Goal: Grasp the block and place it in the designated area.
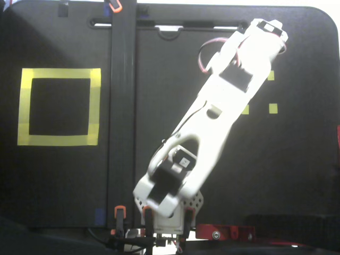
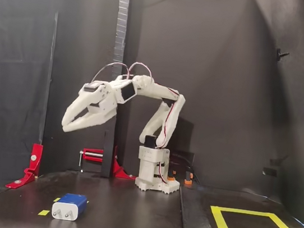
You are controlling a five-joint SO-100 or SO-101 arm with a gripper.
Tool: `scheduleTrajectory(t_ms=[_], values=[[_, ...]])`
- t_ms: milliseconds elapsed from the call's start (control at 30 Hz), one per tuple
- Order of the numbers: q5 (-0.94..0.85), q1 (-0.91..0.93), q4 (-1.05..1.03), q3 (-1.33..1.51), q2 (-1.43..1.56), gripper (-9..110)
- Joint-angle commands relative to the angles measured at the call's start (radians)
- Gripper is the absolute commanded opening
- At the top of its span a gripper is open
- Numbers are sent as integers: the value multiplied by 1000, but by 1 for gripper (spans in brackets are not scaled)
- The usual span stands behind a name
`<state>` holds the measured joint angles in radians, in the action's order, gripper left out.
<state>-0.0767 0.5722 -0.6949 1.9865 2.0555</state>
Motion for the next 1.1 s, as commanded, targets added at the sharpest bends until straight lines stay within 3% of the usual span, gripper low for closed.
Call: scheduleTrajectory(t_ms=[0, 567, 1067], values=[[-9, -6, -58, -95, -48, 0], [-173, -6, -403, -344, -291, 0], [-181, 0, -637, -601, -514, 0]])
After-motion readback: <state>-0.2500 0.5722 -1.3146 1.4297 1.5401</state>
